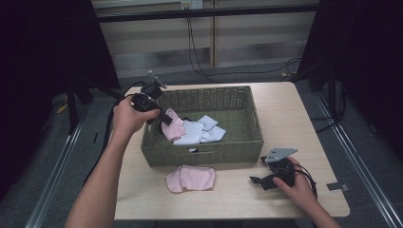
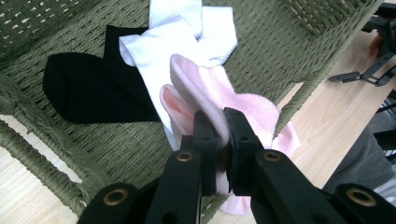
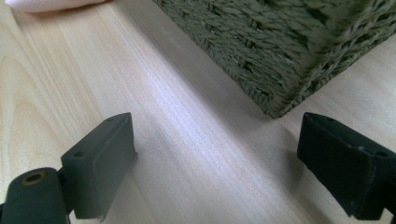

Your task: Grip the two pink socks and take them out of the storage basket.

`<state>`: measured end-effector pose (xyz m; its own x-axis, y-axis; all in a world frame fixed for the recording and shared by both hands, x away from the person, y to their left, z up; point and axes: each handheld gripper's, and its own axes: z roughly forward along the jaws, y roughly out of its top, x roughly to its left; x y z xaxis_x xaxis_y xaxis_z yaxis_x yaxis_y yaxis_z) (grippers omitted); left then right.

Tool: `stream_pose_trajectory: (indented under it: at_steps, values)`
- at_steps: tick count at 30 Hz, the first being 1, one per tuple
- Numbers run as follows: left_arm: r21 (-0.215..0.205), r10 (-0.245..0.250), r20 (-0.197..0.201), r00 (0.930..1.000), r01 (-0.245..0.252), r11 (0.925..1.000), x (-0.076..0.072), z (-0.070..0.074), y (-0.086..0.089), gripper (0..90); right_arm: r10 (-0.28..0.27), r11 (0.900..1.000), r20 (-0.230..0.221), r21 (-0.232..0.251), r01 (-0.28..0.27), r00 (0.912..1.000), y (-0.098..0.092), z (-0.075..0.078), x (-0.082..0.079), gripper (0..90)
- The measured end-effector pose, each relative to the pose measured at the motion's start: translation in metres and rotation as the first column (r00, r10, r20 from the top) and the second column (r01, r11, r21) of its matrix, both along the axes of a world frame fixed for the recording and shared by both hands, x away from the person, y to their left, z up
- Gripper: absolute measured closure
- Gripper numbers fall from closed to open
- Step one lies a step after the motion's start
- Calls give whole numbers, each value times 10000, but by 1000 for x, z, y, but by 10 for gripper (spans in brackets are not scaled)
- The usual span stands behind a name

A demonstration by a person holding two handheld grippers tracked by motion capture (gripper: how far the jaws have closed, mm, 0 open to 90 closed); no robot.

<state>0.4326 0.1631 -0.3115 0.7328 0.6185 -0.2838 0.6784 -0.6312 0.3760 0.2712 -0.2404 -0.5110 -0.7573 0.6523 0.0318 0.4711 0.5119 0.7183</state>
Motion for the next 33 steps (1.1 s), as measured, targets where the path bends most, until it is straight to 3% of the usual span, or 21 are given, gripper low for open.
stream_pose_trajectory:
  at_steps: [13,33]
  values:
    - [-202,-233,26,9997,234,9995,-9,21,-4,842,9,10000,42,-2,-9,10000,0,0,0,106]
    - [-368,-970,206,9951,977,9945,-34,34,-8,842,20,10000,47,-4,-20,10000,0,0,0,106]
